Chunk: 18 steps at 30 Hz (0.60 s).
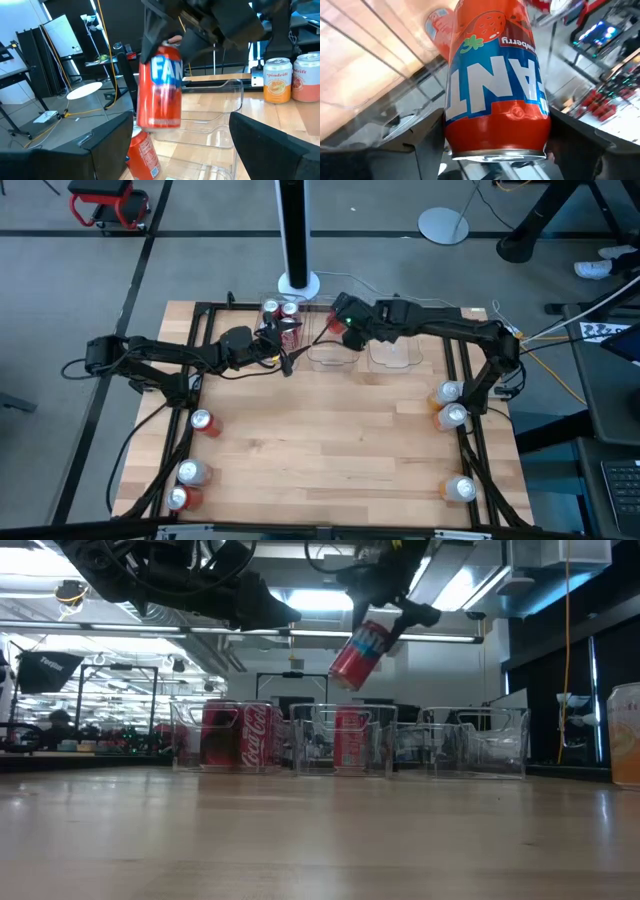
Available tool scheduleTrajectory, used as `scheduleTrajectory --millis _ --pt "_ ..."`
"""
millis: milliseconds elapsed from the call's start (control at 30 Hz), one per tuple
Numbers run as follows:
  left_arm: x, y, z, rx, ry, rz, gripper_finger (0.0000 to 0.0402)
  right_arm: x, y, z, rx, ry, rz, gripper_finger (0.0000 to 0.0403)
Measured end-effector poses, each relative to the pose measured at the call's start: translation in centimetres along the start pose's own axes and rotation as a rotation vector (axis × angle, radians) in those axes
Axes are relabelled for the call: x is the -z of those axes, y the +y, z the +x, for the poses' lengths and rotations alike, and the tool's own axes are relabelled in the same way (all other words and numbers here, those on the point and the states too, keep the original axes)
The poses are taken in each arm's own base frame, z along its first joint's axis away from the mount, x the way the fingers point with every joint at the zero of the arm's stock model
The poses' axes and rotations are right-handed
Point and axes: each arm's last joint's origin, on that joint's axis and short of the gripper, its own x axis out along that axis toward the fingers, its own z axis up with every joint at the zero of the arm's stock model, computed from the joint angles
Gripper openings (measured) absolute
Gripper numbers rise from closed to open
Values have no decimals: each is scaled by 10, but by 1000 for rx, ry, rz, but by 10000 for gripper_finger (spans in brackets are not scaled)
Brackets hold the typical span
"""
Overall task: Sort soda cans
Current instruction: Put the top right orange soda can into the middle transparent bin
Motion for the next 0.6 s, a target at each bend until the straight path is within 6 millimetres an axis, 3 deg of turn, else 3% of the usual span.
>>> scheduleTrajectory --millis 600 --pt "0 0 0 0 -1 -2 318 -35 42 50 -9 59 -246 289"
